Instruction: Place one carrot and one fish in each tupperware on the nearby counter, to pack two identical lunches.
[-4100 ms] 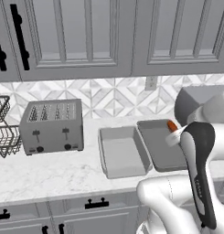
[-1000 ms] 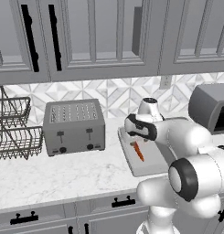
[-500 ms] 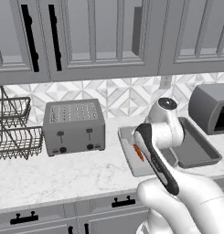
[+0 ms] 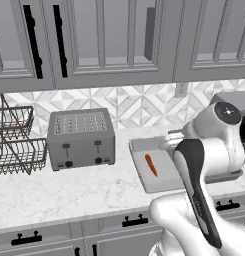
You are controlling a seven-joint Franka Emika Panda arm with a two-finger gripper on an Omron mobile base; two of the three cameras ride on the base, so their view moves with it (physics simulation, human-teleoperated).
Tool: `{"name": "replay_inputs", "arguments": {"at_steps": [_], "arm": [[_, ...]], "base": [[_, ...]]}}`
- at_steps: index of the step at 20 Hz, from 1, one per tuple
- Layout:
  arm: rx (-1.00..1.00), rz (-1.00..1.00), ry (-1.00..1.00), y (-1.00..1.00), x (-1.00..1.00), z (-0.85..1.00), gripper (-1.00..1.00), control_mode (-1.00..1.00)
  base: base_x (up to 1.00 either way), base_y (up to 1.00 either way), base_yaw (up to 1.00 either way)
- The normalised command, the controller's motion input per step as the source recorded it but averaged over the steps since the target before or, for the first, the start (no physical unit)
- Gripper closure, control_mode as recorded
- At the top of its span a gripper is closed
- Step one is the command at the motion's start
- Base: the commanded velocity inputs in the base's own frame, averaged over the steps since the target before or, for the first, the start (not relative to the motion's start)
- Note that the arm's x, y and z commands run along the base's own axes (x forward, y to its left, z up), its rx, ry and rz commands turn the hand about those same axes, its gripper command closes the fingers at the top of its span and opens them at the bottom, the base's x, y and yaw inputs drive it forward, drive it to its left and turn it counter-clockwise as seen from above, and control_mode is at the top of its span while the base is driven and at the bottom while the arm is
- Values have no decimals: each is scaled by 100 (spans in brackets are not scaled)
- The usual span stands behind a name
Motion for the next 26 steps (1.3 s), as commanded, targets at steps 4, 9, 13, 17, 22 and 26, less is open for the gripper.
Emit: {"name": "replay_inputs", "arguments": {"at_steps": [4, 9, 13, 17, 22, 26], "arm": [[5, -5, -18, -15, -98, -1, -100, -100], [-3, 0, -3, 0, -25, -25, -100, -100], [0, 0, 0, 0, 0, 0, -100, -100], [0, 0, 0, 0, -12, 0, -100, -100], [0, 0, 0, 0, 0, 0, -100, 100], [0, 0, 0, 0, 0, 0, -100, 100]], "base": [[0, 0, 0], [0, 0, 0], [0, 0, 0], [0, 0, 0], [-46, 5, 35], [-75, -36, 63]]}}
